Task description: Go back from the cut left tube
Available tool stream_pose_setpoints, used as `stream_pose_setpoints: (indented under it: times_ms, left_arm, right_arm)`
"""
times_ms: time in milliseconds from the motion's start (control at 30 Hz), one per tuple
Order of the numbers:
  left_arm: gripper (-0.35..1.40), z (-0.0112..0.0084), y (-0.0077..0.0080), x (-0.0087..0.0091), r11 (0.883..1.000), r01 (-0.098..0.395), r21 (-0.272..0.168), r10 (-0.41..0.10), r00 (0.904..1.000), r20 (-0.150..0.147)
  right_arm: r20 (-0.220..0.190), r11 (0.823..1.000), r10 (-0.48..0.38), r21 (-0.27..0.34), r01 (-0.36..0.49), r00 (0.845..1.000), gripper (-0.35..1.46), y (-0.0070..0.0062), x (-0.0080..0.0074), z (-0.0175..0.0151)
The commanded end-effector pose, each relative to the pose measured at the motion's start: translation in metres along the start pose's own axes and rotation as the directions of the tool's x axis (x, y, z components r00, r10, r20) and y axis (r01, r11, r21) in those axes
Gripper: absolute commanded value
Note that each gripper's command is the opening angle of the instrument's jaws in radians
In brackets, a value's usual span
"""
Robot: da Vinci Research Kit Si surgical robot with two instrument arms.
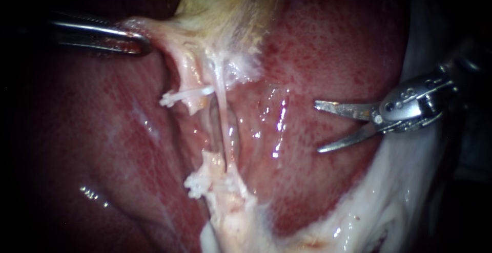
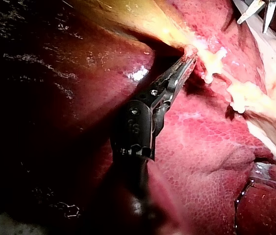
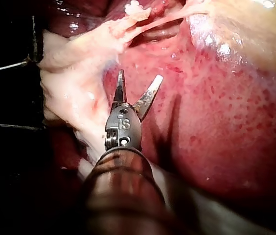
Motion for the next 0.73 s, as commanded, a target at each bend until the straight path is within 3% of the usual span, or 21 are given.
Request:
stream_pose_setpoints:
  times_ms: [33, 300, 733]
  left_arm:
    - [-0.35, 0.0004, 0.0, -0.0003, 1.0, -0.002, -0.002, 0.002, 1.0, 0.008]
    - [-0.35, 0.004, -0.0009, -0.0032, 1.0, -0.001, -0.006, 0.002, 0.9991, 0.043]
    - [-0.35, 0.0044, -0.0015, -0.0037, 1.0, 0.001, -0.007, -0.001, 0.9988, 0.05]
  right_arm:
    - [-0.001, 1.0, 0.0, 0.003, 0.0, 1.0, 1.45, 0.0, 0.0, 0.0001]
    - [-0.001, 1.0, -0.001, 0.003, 0.001, 1.0, 1.45, -0.0001, 0.0, 0.0]
    - [-0.002, 1.0, -0.001, 0.007, 0.001, 1.0, 1.45, -0.0001, 0.0, 0.0]
